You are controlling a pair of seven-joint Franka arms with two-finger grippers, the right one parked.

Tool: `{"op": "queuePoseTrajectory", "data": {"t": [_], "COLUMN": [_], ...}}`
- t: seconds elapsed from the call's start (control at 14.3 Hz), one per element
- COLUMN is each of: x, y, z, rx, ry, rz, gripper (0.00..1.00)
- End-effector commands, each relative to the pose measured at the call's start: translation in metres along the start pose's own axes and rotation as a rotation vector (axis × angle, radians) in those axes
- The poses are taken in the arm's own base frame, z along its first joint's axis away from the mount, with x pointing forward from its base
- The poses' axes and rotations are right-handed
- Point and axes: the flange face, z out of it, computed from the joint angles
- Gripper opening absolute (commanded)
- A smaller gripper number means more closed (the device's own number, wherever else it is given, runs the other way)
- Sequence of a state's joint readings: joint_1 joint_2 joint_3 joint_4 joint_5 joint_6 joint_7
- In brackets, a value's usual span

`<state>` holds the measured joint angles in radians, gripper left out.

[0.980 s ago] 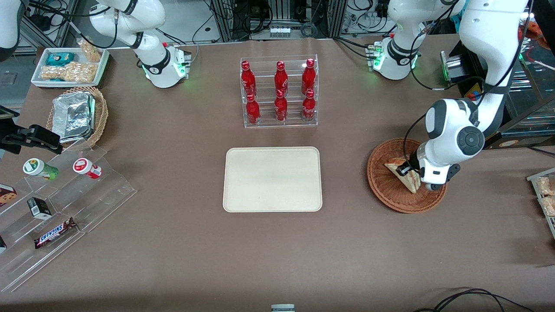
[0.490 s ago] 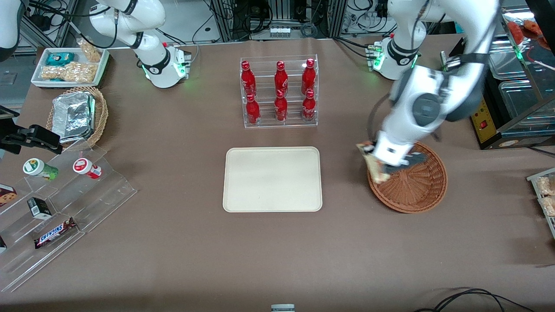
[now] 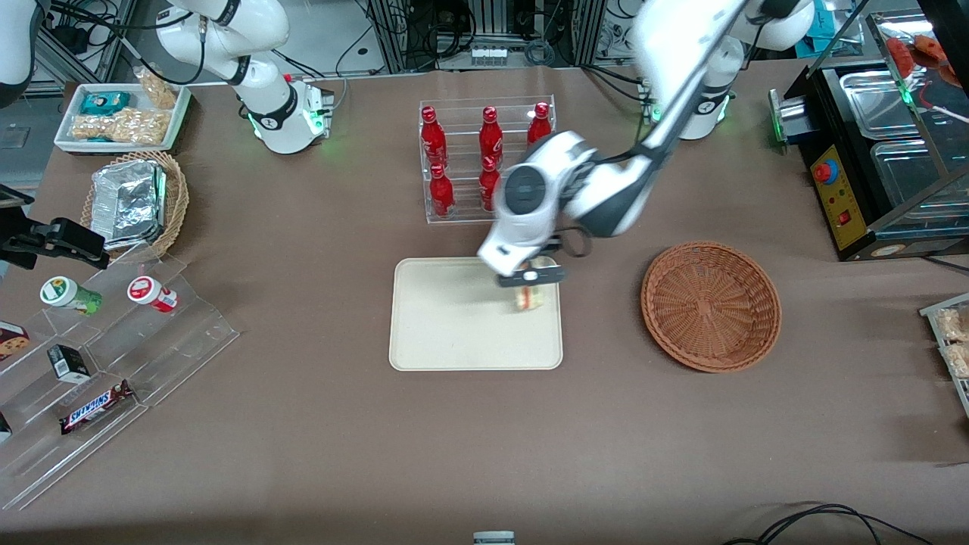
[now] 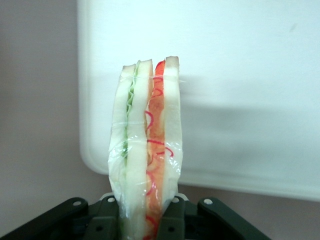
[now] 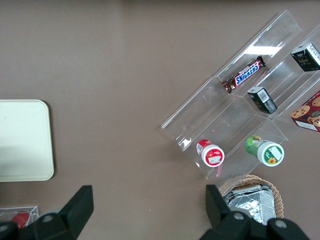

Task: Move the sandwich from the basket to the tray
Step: 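Lift the sandwich and carry it over the cream tray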

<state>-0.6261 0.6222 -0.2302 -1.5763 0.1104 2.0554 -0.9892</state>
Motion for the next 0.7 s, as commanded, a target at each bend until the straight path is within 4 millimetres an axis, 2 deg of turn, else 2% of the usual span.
{"op": "queuePoseTrajectory", "data": {"t": [0.0,0.14,0.21,0.28,0.49,0.63], "x": [0.017,0.027,0.022,0.018,0.02,0.022], "y": [0.05,0.065,0.074,0.08,0.079,0.078], "z": [0.022,0.022,0.022,0.022,0.035,0.034], "rx": [-0.02,-0.072,-0.083,-0.087,-0.073,-0.073], "ry": [0.043,0.06,0.062,0.066,0.062,0.065], "rz": [-0.038,-0.045,-0.037,-0.027,-0.03,-0.062], "gripper": [0.14,0.18,0.21,0.31,1.0,1.0]}}
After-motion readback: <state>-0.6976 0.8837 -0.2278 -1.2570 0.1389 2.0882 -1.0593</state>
